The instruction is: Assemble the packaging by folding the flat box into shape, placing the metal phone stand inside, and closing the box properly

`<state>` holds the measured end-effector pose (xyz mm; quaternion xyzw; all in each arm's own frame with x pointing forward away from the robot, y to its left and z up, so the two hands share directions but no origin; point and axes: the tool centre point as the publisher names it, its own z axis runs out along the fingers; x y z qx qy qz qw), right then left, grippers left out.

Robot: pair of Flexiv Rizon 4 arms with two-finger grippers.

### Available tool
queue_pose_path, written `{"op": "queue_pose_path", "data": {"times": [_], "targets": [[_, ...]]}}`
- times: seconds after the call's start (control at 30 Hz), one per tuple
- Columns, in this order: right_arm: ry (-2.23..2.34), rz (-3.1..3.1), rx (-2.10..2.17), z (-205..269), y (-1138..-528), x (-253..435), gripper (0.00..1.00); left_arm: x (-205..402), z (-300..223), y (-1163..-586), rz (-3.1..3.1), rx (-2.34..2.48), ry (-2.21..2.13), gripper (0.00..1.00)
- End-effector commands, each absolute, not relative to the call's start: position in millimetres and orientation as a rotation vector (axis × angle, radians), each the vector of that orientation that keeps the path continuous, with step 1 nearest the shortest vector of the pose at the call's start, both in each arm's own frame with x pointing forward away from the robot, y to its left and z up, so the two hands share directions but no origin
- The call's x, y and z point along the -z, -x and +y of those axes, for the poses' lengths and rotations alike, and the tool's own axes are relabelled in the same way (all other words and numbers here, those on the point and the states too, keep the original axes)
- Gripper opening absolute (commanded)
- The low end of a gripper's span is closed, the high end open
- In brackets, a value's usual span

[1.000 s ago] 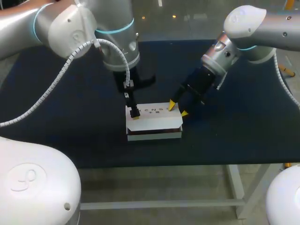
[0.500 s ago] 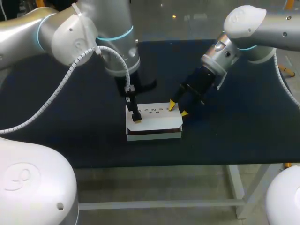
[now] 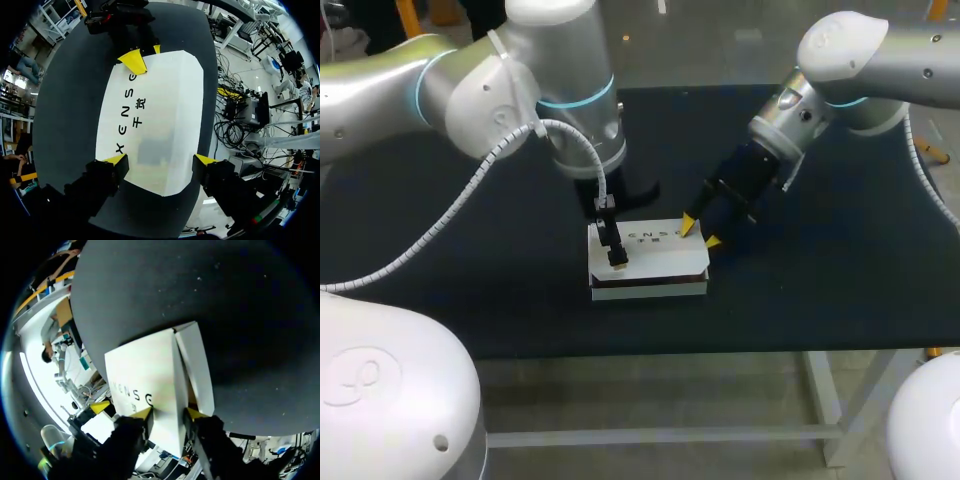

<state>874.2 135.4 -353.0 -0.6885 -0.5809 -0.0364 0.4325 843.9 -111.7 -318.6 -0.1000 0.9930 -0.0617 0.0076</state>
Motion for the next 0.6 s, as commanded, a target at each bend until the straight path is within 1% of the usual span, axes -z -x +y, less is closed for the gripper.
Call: {"op": "queue_pose_path", "data": {"times": [0.03, 0.27, 0.37, 0.43, 0.53, 0.6], "targets": [[1.713, -1.448, 0.088, 135.7, -874.8, 353.4, 0.44, 322.8, -116.2, -844.1, 3.098, 0.176, 0.310, 0.85], [1.713, -1.448, 0.088, 135.7, -874.8, 353.4, 0.43, 328.9, -119.7, -843.7, 3.058, 0.127, 0.323, 0.81], [1.713, -1.448, 0.088, 135.7, -874.8, 353.4, 0.43, 330.7, -120.4, -845.7, 3.041, 0.117, 0.321, 0.84], [1.713, -1.448, 0.088, 135.7, -874.8, 353.4, 0.43, 331.7, -121.2, -846.9, 3.038, 0.116, 0.326, 0.82], [1.713, -1.448, 0.088, 135.7, -874.8, 353.4, 0.43, 333.2, -122.2, -847.9, 3.015, 0.110, 0.322, 0.76], [1.713, -1.448, 0.088, 135.7, -874.8, 353.4, 0.42, 334.4, -122.9, -847.6, 2.994, 0.106, 0.315, 0.76]]}}
